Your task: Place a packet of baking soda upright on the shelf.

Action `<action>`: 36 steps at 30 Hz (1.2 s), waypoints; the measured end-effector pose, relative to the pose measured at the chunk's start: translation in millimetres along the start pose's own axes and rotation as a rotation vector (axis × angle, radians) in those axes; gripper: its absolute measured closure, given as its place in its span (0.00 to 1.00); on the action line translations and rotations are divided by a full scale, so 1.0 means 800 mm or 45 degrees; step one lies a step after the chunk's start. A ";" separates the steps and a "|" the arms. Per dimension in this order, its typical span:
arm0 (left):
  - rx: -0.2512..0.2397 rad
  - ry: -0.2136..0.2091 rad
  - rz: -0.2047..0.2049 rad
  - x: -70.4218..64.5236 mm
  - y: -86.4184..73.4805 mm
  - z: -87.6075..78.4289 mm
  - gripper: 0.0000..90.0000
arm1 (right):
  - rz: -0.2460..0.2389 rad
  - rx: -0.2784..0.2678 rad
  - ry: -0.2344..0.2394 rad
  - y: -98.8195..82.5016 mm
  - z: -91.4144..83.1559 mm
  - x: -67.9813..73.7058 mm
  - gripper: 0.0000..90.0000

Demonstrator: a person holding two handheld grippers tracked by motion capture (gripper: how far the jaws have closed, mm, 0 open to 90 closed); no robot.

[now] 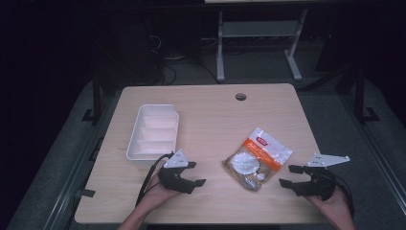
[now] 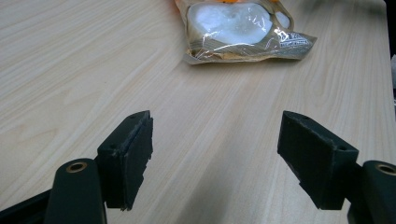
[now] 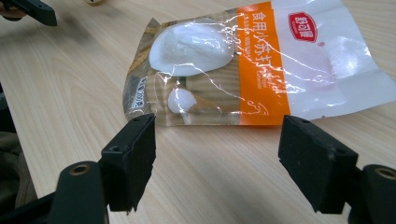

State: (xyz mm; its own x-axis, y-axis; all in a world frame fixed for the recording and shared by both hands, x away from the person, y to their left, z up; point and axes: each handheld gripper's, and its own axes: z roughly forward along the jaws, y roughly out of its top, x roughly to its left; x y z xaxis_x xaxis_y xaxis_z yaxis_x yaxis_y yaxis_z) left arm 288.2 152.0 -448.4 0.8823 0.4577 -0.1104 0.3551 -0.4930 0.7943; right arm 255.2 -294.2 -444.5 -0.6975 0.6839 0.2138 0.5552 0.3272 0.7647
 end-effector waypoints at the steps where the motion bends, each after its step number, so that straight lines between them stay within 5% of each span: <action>1: -0.003 -0.001 -0.003 0.000 0.000 0.000 0.29 | 0.000 -0.002 -0.005 0.000 0.000 0.000 0.29; 10: -0.041 -0.008 -0.007 -0.003 0.012 -0.002 0.40 | 0.016 -0.008 -0.051 0.000 -0.001 0.001 0.28; 17: -0.021 -0.084 -0.060 0.000 0.036 0.014 0.58 | 0.030 -0.032 -0.091 0.000 -0.005 -0.006 0.28; 29: 0.087 -0.114 0.046 -0.007 0.086 0.060 0.84 | 0.034 -0.017 -0.139 0.001 -0.004 -0.007 0.28; 36: 0.151 -0.112 0.057 -0.002 0.105 0.091 0.94 | 0.067 -0.008 -0.184 0.004 -0.001 -0.010 0.28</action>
State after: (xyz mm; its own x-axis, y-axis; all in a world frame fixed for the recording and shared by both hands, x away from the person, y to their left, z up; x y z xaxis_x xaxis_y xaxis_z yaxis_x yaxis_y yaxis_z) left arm 338.6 56.3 -425.0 0.9197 0.3696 -0.1325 0.3445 -0.5978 0.7238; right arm 262.2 -299.3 -443.7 -0.5949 0.7869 0.1640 0.5858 0.2847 0.7588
